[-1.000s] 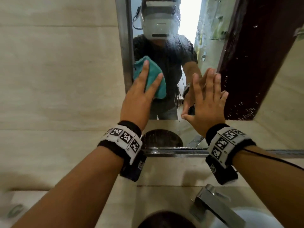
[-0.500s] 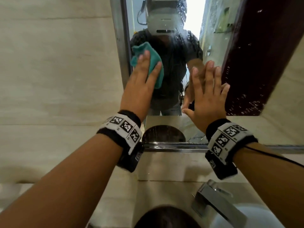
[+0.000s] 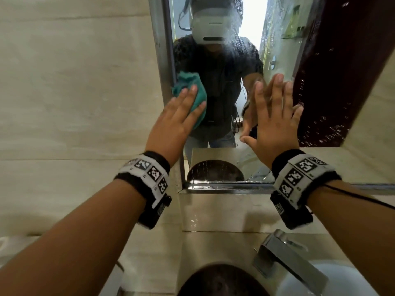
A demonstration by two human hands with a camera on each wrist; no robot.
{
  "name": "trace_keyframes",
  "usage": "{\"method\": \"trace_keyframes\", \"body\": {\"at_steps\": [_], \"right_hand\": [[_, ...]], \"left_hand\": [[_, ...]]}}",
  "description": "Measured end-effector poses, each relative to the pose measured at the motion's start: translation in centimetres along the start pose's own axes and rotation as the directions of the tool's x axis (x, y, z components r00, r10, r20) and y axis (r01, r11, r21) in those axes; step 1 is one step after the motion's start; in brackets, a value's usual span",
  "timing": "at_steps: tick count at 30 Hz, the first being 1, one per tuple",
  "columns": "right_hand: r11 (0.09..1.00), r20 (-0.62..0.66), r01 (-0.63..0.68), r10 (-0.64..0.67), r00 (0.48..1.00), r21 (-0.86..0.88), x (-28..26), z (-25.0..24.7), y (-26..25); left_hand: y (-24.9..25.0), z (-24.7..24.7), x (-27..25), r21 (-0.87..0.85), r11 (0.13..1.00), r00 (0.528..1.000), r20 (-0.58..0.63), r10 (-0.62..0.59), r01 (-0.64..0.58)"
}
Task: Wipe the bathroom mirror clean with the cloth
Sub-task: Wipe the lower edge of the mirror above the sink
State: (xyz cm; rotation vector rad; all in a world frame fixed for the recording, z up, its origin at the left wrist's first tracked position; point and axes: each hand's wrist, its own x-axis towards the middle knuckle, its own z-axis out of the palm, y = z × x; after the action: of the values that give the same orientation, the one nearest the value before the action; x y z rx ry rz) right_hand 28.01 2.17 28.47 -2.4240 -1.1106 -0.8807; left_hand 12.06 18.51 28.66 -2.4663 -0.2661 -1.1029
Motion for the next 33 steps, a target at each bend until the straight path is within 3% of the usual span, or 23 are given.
{"method": "trace_keyframes", "body": {"at_steps": [5,8,11,14,16,18,20,24,26,29,31,33], "right_hand": [[1.0,0.004,-0.004,0.004,1.0,0.01,0.0,0.0,-0.1],[1.0,0.018,-0.012,0.012,1.0,0.011,0.0,-0.2,-0.3],[1.0,0.021,-0.02,0.019,1.0,0.01,0.0,-0.3,-0.4],[1.0,0.017,-0.017,0.017,1.0,0.022,-0.1,-0.2,-0.5],[1.0,0.017,-0.019,0.018,1.0,0.019,-0.1,-0.3,-0.5],[1.0,0.016,-0.018,0.018,1.0,0.021,0.0,-0.2,-0.4],[0.999,0.014,-0.008,0.008,1.0,0.034,0.0,0.0,-0.3],[0.999,0.011,-0.009,0.008,1.0,0.033,-0.1,0.0,-0.4],[0.999,0.007,-0.016,0.016,1.0,0.03,-0.1,0.0,-0.4],[0.999,0.003,-0.012,0.011,1.0,0.039,-0.2,0.0,-0.3],[0.999,-0.006,0.0,0.001,1.0,0.045,-0.3,0.2,-0.2],[0.999,-0.026,0.009,-0.008,1.0,0.044,-0.2,0.5,-0.1]], "left_hand": [[1.4,1.8,-4.7,0.033,0.993,0.969,0.226,0.099,-0.11],[0.9,0.1,-2.9,0.05,0.994,0.98,0.178,0.088,-0.098],[0.5,-1.7,1.0,0.055,0.998,0.998,0.06,-0.029,0.026],[0.8,-1.4,2.2,0.061,0.993,0.994,0.039,-0.099,0.096],[1.7,0.2,-0.6,0.07,0.996,0.987,0.146,-0.071,0.062],[2.7,2.1,-5.1,0.08,0.997,0.945,0.326,-0.005,-0.022],[3.2,3.0,-7.8,0.07,0.996,0.915,0.403,0.023,-0.056],[2.3,2.1,-4.9,0.033,0.994,0.94,0.33,0.09,-0.106],[1.5,0.3,-1.6,-0.069,0.998,0.987,0.158,0.002,0.009],[0.9,-0.7,1.3,-0.327,0.918,0.975,0.058,-0.216,0.223],[1.7,0.5,0.5,-0.35,0.918,0.98,0.01,-0.196,0.188],[3.0,2.6,-2.2,-0.253,0.964,0.997,0.037,-0.074,0.081]]}}
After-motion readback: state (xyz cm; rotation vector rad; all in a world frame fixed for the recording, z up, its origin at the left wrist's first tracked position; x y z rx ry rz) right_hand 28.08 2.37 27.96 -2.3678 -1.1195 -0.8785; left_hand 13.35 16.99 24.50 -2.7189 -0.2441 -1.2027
